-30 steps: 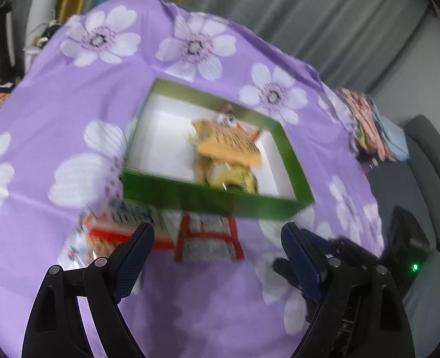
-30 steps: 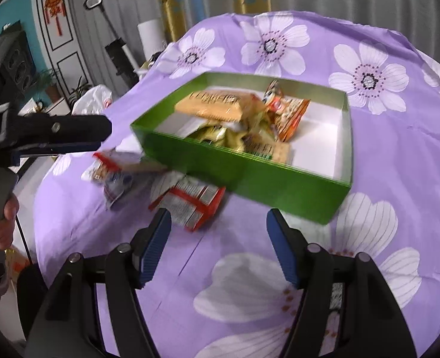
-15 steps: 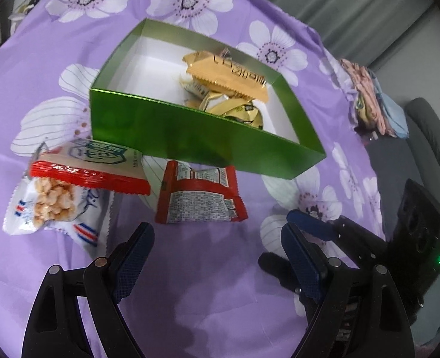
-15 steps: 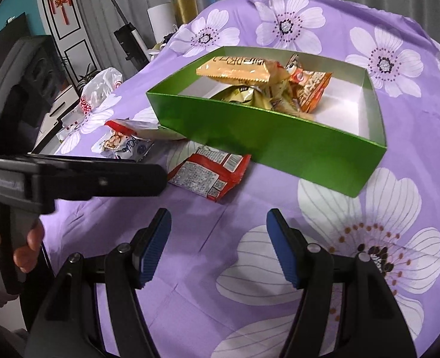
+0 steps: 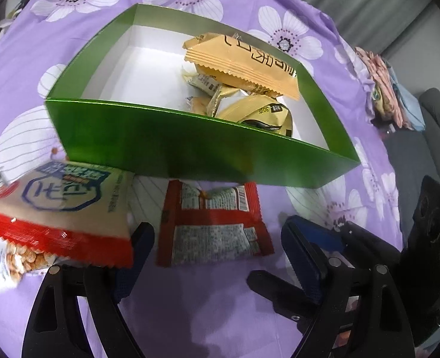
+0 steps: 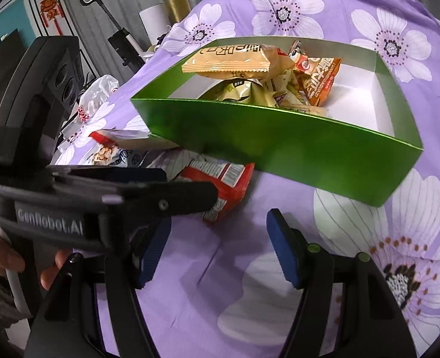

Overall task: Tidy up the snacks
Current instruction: 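Grasp the red-and-white packet with the left tool, then carry the red-and-white packet into the box and open the left tool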

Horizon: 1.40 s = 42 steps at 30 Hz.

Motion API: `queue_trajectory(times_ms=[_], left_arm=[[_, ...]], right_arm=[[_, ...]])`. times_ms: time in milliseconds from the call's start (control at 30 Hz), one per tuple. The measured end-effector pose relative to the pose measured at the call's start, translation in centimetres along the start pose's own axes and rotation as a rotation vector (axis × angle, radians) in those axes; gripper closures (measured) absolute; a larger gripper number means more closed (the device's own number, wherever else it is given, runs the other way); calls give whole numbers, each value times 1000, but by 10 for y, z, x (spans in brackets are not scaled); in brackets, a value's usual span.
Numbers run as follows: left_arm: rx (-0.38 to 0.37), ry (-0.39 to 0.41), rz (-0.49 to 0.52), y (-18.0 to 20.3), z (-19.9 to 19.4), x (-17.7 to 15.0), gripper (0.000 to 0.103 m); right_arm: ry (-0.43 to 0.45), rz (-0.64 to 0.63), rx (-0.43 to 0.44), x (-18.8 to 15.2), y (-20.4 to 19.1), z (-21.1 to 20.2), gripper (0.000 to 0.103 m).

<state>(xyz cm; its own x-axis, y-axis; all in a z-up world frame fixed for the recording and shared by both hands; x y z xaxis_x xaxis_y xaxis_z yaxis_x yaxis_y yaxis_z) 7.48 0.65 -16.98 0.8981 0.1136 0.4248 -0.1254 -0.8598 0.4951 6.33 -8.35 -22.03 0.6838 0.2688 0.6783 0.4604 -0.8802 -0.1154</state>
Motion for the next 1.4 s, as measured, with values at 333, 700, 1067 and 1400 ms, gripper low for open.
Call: queue_trajectory(times_ms=[333,700,1067,1400], left_arm=[[-19,2,-33,-7,0,0,33],[-33,2,-29,-6,-1,-3,53],[-24,37,25,25,-23,-20,53],[-61,101,147,79,-46,0,53]], right_arm=[[-29,-22,21,8,-3,20,53],[-33,-45,27,4,-6,19,61],[44,-43,2,-12,-13,-26,62],[182,-30,-60,8,1,-83,62]])
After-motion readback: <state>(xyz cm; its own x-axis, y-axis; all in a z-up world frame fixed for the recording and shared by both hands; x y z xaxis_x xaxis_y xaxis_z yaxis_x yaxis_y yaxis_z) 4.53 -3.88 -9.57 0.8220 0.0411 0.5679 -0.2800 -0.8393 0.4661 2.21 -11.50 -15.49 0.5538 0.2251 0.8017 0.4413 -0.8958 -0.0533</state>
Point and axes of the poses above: each gripper's, at about its wrist camera, not at the fingertips, and z roughly the way its jaws point, y to its right, x to its top, the point moved 4 cm from there along z, roughly the way its jaws point, and after that the axes turned 4 degrees about -x, right-handed, at the moved point
